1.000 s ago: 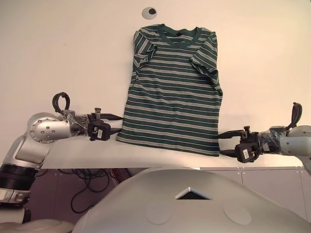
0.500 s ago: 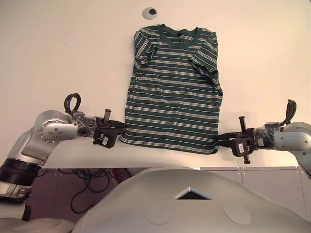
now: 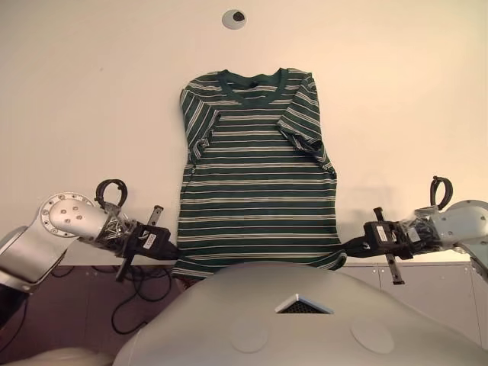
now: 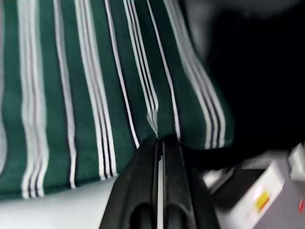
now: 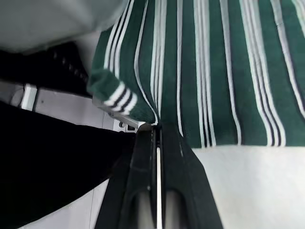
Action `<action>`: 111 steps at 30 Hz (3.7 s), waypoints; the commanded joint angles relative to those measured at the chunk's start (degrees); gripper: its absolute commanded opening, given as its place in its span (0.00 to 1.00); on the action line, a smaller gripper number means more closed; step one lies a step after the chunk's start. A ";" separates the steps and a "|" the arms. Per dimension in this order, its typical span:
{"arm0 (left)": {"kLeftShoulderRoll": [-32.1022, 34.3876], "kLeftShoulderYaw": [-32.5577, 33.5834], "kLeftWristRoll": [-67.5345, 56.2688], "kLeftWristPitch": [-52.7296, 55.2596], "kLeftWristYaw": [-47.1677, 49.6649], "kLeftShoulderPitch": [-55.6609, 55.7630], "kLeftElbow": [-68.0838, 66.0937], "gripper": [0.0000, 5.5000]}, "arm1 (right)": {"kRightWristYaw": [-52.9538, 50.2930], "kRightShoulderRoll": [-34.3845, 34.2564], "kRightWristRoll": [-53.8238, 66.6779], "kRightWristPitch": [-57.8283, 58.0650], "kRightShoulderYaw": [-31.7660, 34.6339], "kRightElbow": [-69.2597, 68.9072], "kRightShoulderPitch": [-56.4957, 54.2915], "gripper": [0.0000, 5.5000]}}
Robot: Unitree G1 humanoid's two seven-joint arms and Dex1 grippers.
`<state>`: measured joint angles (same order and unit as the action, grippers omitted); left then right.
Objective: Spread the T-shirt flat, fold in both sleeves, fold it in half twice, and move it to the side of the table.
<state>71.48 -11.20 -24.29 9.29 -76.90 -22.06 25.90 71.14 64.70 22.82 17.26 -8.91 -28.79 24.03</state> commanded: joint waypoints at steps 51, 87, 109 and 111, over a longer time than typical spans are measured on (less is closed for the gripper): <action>-48.76 24.75 3.44 20.12 47.88 61.78 -70.18 0.19 | -44.03 -48.52 1.50 11.07 27.45 79.15 -67.74 0.25; -32.96 -7.10 10.98 18.71 15.99 30.07 -10.20 0.01 | -15.16 -46.18 -9.85 10.16 -9.75 36.34 -45.40 0.01; -31.91 -17.98 21.85 13.43 19.46 26.73 -17.08 0.01 | -35.69 -55.58 -25.27 -18.33 -5.66 84.28 -70.76 0.01; -31.66 -17.41 21.75 13.30 19.52 26.89 -17.16 0.01 | -32.07 -55.31 -25.37 -18.77 -5.94 82.97 -69.37 0.01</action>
<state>37.90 -28.09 -5.54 20.55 -58.57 6.60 12.23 35.99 9.52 -2.23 -0.72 -14.19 55.22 -46.77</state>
